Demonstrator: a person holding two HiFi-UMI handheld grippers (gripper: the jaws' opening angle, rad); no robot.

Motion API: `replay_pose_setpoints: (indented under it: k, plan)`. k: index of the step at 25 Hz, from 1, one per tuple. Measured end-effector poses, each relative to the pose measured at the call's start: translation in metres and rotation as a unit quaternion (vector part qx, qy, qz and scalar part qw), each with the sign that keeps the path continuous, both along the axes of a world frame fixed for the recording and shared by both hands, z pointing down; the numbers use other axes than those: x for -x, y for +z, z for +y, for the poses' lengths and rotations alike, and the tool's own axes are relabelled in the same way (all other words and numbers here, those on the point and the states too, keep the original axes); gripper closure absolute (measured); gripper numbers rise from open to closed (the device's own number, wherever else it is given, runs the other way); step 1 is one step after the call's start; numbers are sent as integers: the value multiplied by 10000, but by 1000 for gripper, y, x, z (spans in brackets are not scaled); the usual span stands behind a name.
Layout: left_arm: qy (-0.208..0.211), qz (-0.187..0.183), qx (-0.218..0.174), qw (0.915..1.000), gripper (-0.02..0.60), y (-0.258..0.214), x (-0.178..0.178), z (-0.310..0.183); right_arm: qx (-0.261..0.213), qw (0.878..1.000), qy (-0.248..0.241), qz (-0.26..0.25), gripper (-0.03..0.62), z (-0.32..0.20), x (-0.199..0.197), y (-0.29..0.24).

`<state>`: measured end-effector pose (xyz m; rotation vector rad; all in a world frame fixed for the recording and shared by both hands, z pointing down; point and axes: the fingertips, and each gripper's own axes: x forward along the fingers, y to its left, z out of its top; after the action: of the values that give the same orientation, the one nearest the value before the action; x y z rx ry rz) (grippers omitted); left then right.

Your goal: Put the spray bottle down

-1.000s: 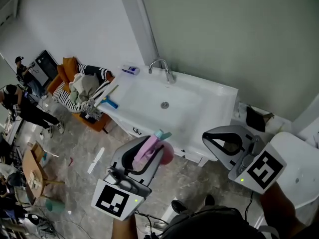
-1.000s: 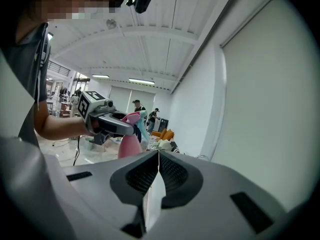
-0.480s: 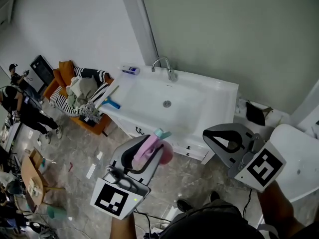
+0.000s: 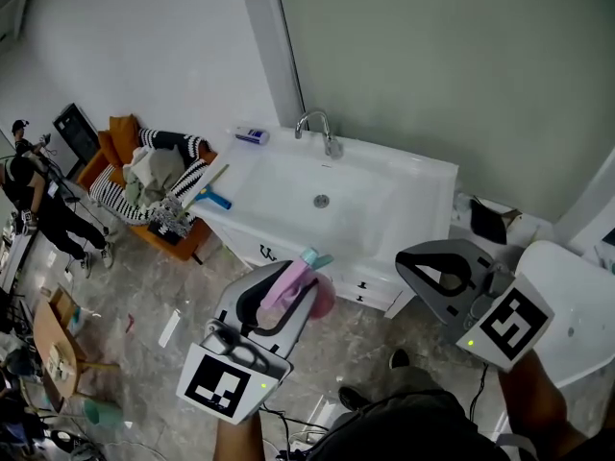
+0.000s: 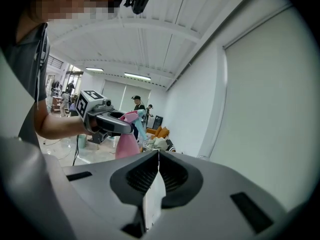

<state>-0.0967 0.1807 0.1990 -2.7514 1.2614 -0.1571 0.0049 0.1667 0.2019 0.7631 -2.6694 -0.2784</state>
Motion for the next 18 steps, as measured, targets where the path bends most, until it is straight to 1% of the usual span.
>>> replay_pose_setpoints:
  k: [2, 5, 6, 10, 13, 16, 18]
  plan:
    - [-27, 26, 16, 10000, 451, 1, -1, -3, 22, 10000, 4, 6, 585, -4, -3, 1]
    - [-140, 305, 143, 9993, 451, 6, -6, -2, 27, 9997, 6, 257, 585, -7, -12, 11]
    - [-206, 332, 204, 9990, 451, 8, -4, 0, 28, 9995, -11, 312, 585, -8, -12, 14]
    - [-353, 46, 274, 9990, 451, 6, 5, -14, 45, 9996, -248, 94, 586, -24, 1, 14]
    - [-380, -197, 284, 9987, 451, 6, -1, -33, 158, 9989, -395, -203, 585, -45, 1, 10]
    - [-416, -273, 229, 9985, 451, 5, -15, -59, 173, 9981, -453, -381, 585, -73, -12, 5]
    - [-461, -255, 206, 9984, 451, 7, -22, -74, 193, 9979, -514, -342, 586, -89, -18, 10]
